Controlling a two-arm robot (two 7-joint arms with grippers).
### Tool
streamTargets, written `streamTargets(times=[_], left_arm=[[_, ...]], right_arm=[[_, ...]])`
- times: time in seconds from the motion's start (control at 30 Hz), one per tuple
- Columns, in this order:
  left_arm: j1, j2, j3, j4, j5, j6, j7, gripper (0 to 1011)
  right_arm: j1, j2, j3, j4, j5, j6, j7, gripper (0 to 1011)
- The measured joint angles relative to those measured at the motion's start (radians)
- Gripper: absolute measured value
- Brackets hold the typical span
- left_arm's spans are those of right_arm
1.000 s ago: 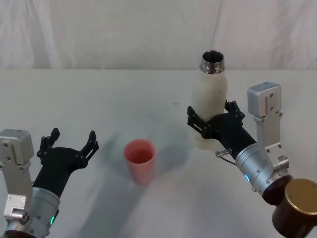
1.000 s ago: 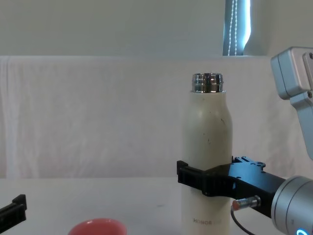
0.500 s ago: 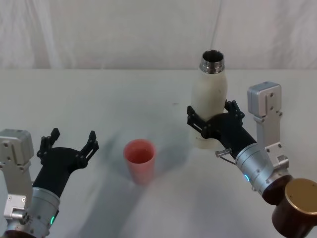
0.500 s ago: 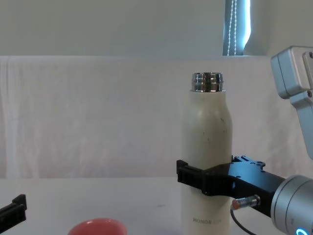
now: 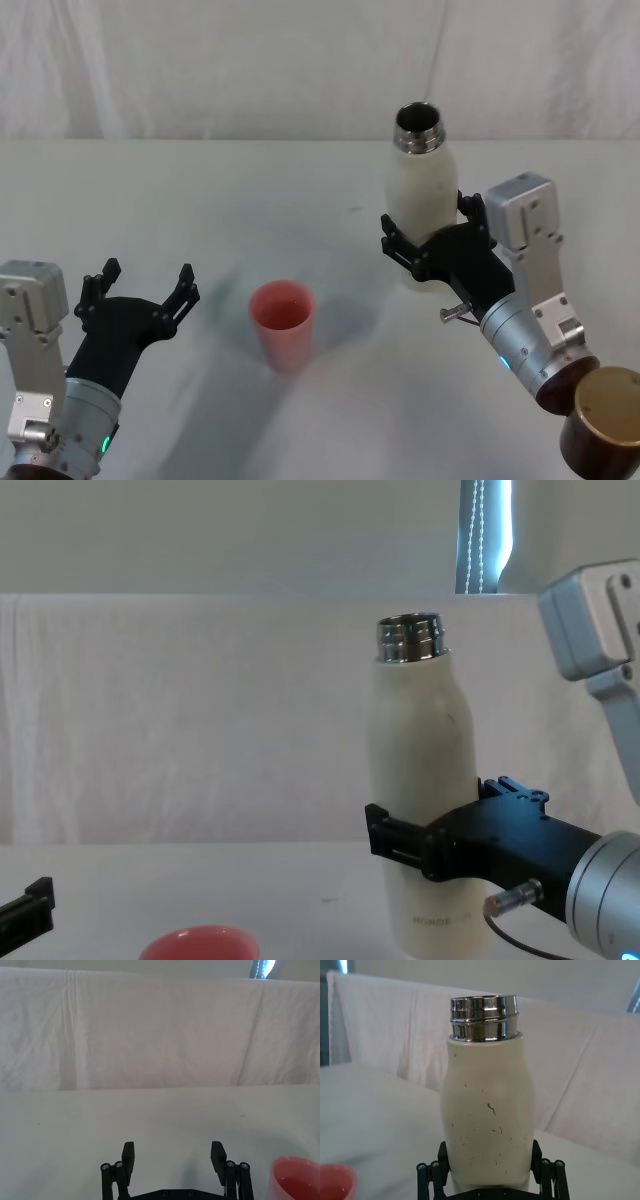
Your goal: Grasp the thermos with one hand and pour water into the cup lid.
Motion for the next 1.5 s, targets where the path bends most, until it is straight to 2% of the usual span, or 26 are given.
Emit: streamTargets(times=[0.17,0.43,0.73,0.77,1.13,1.23,1.27,1.3,1.5], left_arm=[[0.000,0.000,0.000,0.000,0.000,0.000,0.000,1001],[0.000,0.000,0.000,0.000,0.000,0.000,0.000,1001],[0.000,0.000,0.000,0.000,0.000,0.000,0.000,1001],[0.000,0.000,0.000,0.000,0.000,0.000,0.000,1001],[0.000,0.000,0.000,0.000,0.000,0.000,0.000,1001],[0.000,0.000,0.000,0.000,0.000,0.000,0.000,1001],[0.000,0.000,0.000,0.000,0.000,0.000,0.000,1001],[0.000,0.000,0.000,0.000,0.000,0.000,0.000,1001],[0.000,0.000,0.000,0.000,0.000,0.000,0.000,1001]], right_arm=[[0.011,0.028,-0.025,-0.003,-0.091,-0.001,-0.002,960],[0.021,0.059,-0.043,-0.016,-0.171,0.024,0.020,960],[0.036,0.097,-0.086,-0.027,-0.310,0.034,0.030,960],[0.036,0.097,-0.086,-0.027,-0.310,0.034,0.030,960],[0.037,0.111,-0.122,-0.018,-0.475,0.025,-0.017,960],[0.040,0.115,-0.141,-0.013,-0.548,0.038,-0.038,960],[0.040,0.115,-0.141,-0.013,-0.548,0.038,-0.038,960],[0.043,0.117,-0.148,-0.011,-0.577,0.045,-0.044,960],[0.051,0.120,-0.171,-0.004,-0.673,0.067,-0.060,960]])
